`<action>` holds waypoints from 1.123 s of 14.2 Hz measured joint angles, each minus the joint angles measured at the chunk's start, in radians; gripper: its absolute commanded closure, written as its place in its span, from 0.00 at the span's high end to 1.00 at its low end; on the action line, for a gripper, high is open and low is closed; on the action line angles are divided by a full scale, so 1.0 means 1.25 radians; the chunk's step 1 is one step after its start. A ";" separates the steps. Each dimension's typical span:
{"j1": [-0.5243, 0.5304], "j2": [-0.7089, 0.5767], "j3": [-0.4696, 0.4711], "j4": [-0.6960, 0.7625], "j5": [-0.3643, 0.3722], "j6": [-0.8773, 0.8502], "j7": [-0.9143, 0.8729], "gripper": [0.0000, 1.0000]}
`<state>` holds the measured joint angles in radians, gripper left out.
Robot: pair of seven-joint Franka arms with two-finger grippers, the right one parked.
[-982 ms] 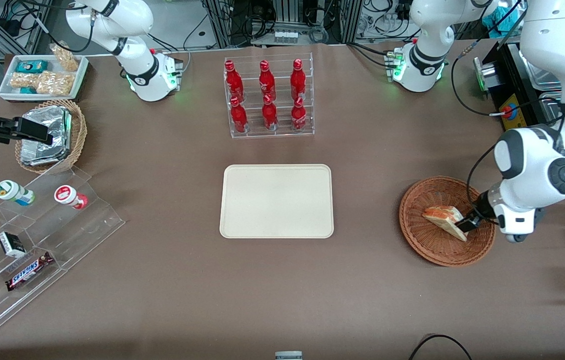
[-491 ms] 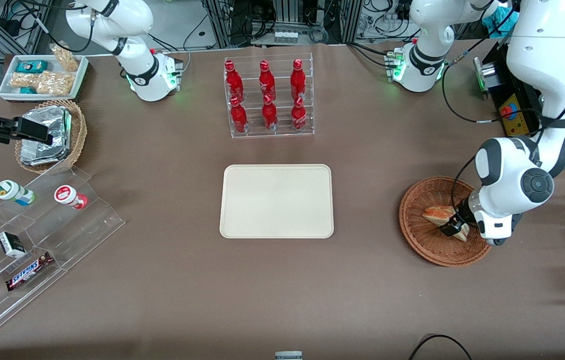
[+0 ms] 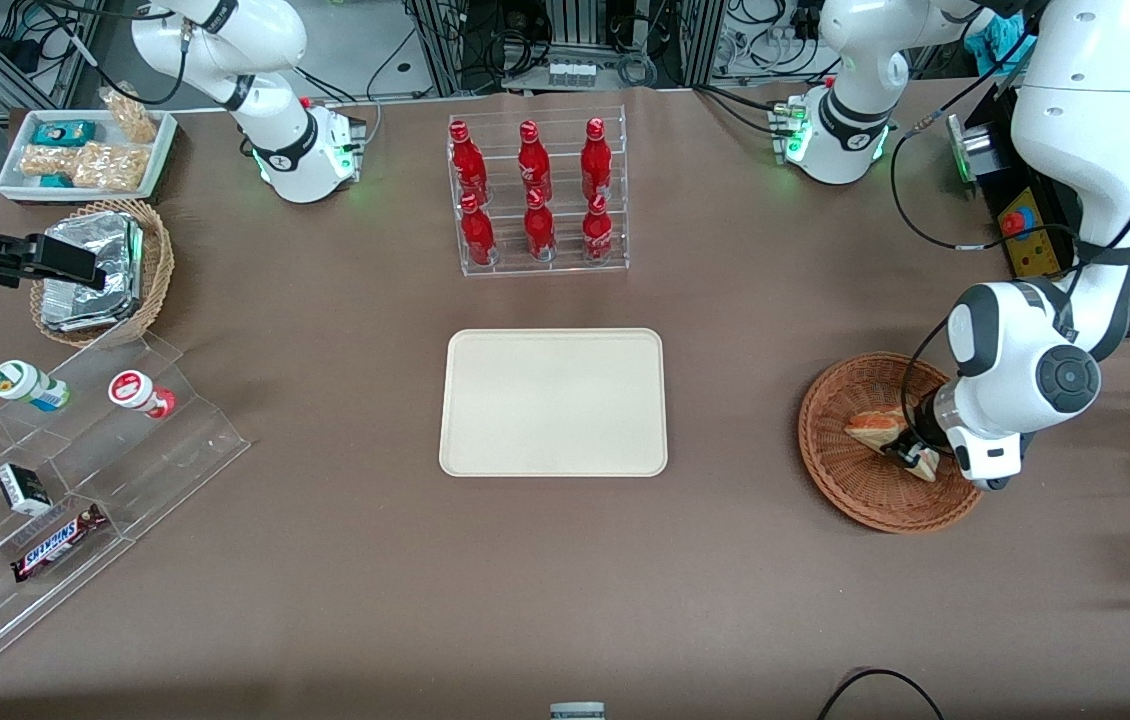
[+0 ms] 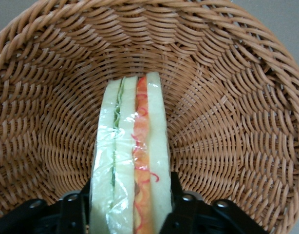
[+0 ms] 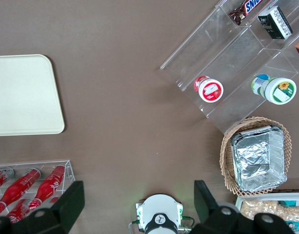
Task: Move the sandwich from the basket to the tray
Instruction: 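Lift the sandwich and carry it with the left gripper over the cream tray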
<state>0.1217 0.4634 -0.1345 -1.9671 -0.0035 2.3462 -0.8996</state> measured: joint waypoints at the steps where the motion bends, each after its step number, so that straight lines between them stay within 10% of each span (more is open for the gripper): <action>1: -0.001 0.000 0.000 0.003 0.000 0.000 0.000 0.12; 7: -0.089 -0.060 -0.013 0.031 0.002 -0.069 0.004 0.15; 16: -0.562 0.030 -0.017 0.194 0.018 -0.161 -0.002 0.18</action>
<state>-0.5807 0.5011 -0.1561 -1.7242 0.0194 2.1454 -0.9020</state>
